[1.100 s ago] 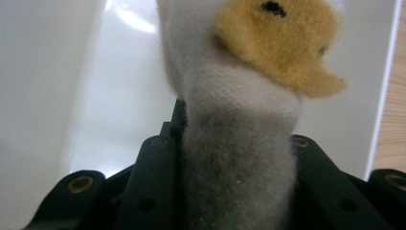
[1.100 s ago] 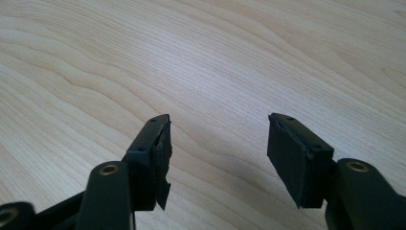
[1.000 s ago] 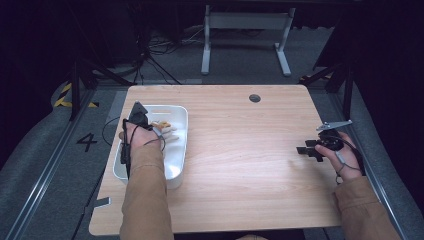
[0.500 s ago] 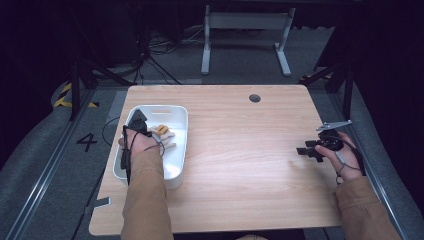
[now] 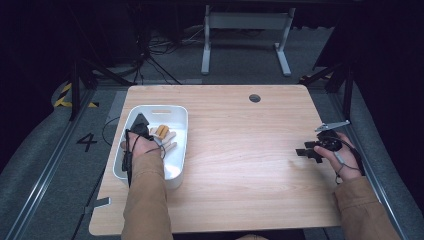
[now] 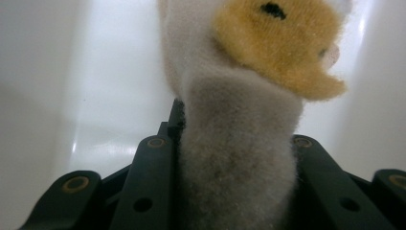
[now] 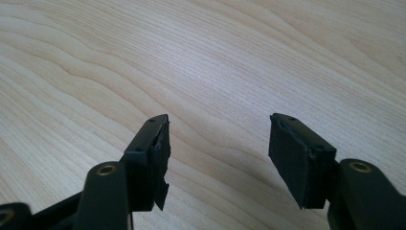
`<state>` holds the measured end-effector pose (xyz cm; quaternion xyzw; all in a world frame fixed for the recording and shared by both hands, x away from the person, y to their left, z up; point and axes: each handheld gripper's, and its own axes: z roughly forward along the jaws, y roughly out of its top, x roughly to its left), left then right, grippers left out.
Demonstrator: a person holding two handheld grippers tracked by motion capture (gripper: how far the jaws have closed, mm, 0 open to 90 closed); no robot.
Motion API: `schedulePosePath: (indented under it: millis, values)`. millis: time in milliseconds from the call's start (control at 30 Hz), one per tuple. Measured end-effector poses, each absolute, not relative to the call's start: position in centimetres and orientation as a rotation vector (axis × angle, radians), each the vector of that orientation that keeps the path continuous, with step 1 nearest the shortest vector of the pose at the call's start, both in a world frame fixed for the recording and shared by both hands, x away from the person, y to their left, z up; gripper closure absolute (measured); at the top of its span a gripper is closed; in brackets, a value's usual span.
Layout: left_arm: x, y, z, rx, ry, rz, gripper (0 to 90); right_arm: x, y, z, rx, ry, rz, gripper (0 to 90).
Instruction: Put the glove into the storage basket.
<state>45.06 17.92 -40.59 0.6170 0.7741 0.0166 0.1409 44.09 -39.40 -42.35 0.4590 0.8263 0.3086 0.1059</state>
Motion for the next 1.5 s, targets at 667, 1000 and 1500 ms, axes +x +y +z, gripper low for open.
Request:
schedulePosePath:
  millis: [667, 1000, 1500]
  values:
    - [44.9, 17.7, -41.4, 1.808, 2.236, 0.011, 63.6, 44.2, -39.4, -42.5, 1.361, 2.436, 0.910, 40.4]
    - [45.2, 16.1, -41.4, 1.858, 2.208, 0.060, 28.2, 44.2, -39.6, -42.5, 1.367, 2.434, 0.917, 40.4]
    - [45.1, 15.1, -40.9, 1.965, 2.181, 0.085, 22.7, 44.2, -39.6, -42.5, 1.370, 2.429, 0.917, 40.4]
